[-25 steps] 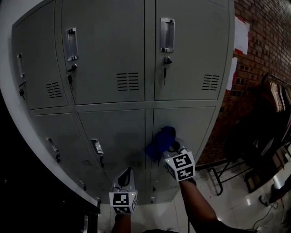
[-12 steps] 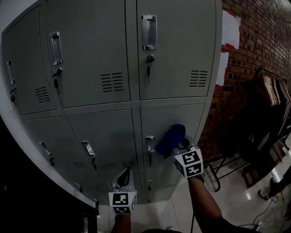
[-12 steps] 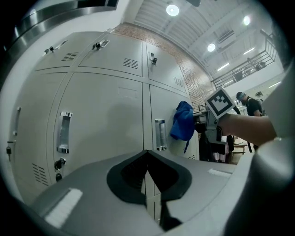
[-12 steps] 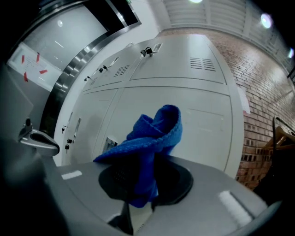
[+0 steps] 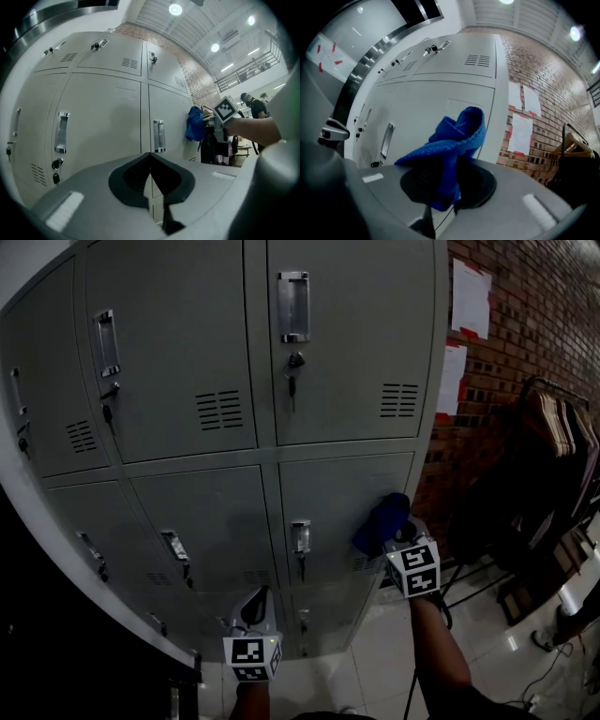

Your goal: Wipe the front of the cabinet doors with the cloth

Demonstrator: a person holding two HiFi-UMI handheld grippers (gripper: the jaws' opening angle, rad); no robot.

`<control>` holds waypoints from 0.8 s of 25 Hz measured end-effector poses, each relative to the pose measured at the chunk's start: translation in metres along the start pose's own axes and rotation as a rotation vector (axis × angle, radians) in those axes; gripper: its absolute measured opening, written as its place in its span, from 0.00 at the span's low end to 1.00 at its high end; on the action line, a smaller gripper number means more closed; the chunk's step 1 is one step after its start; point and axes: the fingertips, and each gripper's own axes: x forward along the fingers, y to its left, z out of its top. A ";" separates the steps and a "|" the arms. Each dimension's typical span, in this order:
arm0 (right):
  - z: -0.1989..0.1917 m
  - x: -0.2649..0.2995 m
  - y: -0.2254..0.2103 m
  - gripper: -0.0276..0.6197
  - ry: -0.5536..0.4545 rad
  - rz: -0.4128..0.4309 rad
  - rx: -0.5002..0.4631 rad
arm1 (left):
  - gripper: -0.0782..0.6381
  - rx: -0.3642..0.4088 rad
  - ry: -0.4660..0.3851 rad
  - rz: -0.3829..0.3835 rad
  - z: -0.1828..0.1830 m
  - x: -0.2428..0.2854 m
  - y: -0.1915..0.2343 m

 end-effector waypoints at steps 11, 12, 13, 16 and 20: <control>0.000 -0.008 0.004 0.16 -0.005 -0.020 0.046 | 0.13 0.004 0.003 0.012 -0.001 -0.005 0.003; 0.003 -0.007 0.016 0.16 -0.016 -0.002 0.058 | 0.13 0.004 0.002 0.011 -0.001 -0.005 0.004; 0.006 -0.005 0.030 0.16 -0.026 0.017 0.070 | 0.13 0.004 0.002 0.012 -0.001 -0.005 0.004; 0.013 0.002 0.078 0.16 -0.046 0.083 0.116 | 0.13 0.005 0.002 0.013 -0.001 -0.007 0.008; 0.024 0.012 0.136 0.16 -0.063 0.158 0.155 | 0.13 0.010 0.002 0.012 0.000 -0.010 0.012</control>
